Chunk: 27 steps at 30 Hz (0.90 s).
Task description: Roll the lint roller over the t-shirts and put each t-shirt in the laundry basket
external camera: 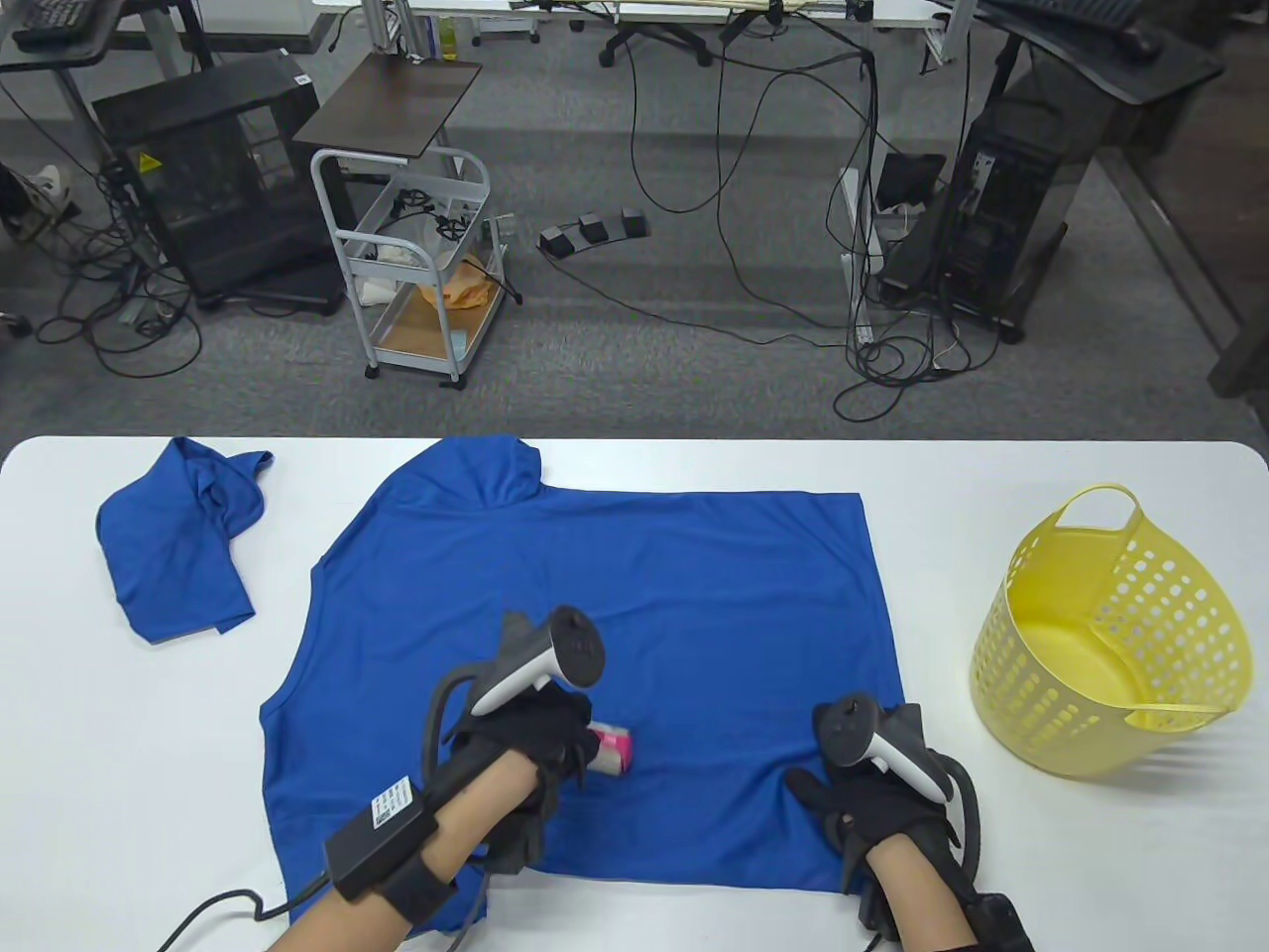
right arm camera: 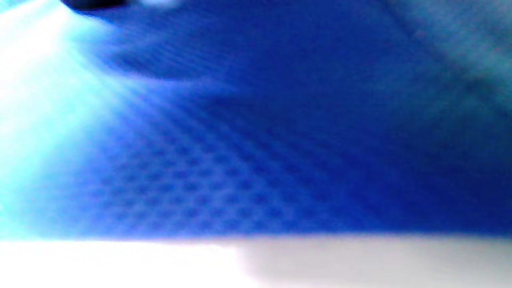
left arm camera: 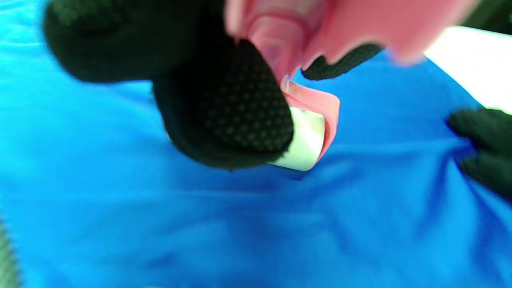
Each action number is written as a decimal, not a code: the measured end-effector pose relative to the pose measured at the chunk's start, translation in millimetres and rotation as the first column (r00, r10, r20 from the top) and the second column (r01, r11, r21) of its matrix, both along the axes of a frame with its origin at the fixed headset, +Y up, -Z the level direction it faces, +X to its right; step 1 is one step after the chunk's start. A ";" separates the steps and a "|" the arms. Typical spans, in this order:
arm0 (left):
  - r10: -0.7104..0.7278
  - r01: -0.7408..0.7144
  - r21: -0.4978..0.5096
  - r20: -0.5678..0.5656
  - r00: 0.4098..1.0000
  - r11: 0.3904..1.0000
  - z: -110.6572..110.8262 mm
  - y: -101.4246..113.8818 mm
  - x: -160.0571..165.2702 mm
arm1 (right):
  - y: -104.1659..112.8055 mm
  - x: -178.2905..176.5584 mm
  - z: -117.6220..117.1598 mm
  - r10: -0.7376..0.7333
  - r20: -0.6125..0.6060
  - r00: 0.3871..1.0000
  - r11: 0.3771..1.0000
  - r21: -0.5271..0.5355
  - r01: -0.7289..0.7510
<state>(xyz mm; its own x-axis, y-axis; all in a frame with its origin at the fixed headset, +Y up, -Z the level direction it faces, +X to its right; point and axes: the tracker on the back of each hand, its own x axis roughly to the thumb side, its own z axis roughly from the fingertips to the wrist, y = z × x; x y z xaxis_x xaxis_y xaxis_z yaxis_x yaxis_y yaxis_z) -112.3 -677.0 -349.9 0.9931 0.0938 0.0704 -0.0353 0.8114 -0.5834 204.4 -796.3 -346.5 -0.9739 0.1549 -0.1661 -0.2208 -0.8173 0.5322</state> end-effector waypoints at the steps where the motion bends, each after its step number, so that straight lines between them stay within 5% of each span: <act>1: -0.026 0.026 0.019 0.014 1.000 0.999 6.3 0.4 2.2 | -0.1 0.1 0.2 0.001 -0.001 1.000 1.000 0.002 -0.001; 4: -0.030 0.030 0.028 -0.005 1.000 0.999 -1.3 0.5 4.3 | -0.4 0.5 0.4 0.001 0.000 1.000 1.000 0.005 -0.001; 13: 0.086 -0.055 0.142 -0.226 0.970 0.988 -120.6 -29.8 16.4 | -0.4 0.4 0.4 0.000 -0.001 1.000 1.000 0.004 0.000; 16: 0.081 -0.069 0.054 -0.250 0.965 0.996 -138.7 -48.5 18.8 | -0.3 0.1 0.2 0.001 -0.001 1.000 1.000 -0.001 -0.001; 21: 0.095 -0.086 0.051 -0.198 0.976 0.995 -130.0 -53.4 17.2 | -0.4 -0.2 0.1 -0.002 -0.005 1.000 1.000 -0.007 0.002; 27: 0.096 -0.099 -0.030 -0.082 0.992 0.995 -75.4 -31.1 -1.1 | -0.1 -0.9 0.1 0.012 -0.001 1.000 1.000 0.002 -0.012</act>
<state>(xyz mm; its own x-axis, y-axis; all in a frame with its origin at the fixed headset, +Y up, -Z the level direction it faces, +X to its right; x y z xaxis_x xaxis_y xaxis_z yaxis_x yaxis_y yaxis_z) -113.5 -708.1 -425.4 0.9814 0.1917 -0.0142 -0.1614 0.7816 -0.6025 203.5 -796.5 -346.4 -0.9759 0.1436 -0.1644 -0.2102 -0.8211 0.5306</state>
